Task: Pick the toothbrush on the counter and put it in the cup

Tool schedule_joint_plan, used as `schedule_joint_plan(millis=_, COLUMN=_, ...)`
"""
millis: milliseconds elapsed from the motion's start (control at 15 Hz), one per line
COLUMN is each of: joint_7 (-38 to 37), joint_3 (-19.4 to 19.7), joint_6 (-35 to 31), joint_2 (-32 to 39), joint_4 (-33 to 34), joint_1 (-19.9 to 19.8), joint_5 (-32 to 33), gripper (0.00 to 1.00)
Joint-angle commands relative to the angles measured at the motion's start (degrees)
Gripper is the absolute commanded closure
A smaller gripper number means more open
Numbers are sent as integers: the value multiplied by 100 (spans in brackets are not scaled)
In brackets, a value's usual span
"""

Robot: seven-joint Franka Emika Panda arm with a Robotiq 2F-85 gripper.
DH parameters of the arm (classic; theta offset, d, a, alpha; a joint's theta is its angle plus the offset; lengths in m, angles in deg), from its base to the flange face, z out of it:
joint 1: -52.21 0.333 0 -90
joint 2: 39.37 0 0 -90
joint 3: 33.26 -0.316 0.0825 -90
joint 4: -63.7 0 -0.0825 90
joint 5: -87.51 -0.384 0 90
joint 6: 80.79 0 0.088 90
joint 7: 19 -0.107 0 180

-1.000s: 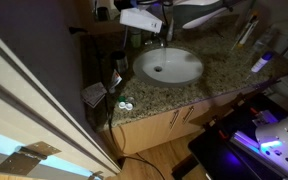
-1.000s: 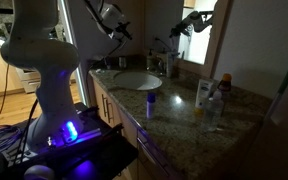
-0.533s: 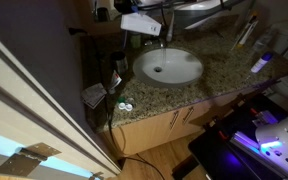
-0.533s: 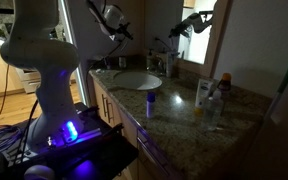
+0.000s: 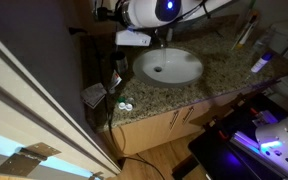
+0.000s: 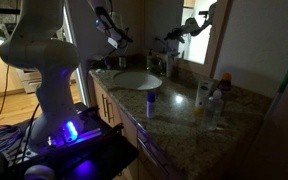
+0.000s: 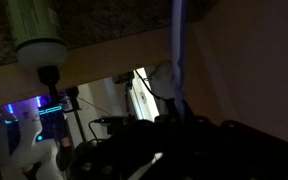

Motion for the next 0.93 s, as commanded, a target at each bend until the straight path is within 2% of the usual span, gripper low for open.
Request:
schedule_joint_plan(millis=0, joint_7=-504, joint_3=9, joint_6=17, joint_2=252, joint_4=156, joint_1=17, joint_5=770, gripper=98)
schedule_joint_plan(millis=200, joint_7=-842, joint_3=-21, joint_6=-1, joint_2=258, joint_4=58, joint_1=9, joint_5=1280, gripper=98)
schedule_joint_plan(millis=467, joint_7=-1043, joint_3=-37, joint_6=-113, joint_2=138, joint_4=-136, joint_1=-7, joint_5=1652, gripper=98)
schedule_joint_plan(millis=733, joint_7=-752, joint_3=3, joint_6=-497, joint_2=98, joint_4=-314, joint_1=-52, joint_5=1292, gripper=98)
schedule_joint_plan(millis=800, joint_7=-468, joint_3=61, joint_6=-692, joint_2=83, joint_4=-418, joint_1=-56, joint_5=898, gripper=69)
schedule_joint_plan(millis=867, joint_7=-176, joint_3=116, joint_6=-830, joint_2=78, joint_4=-504, joint_1=-33, joint_5=456, gripper=67)
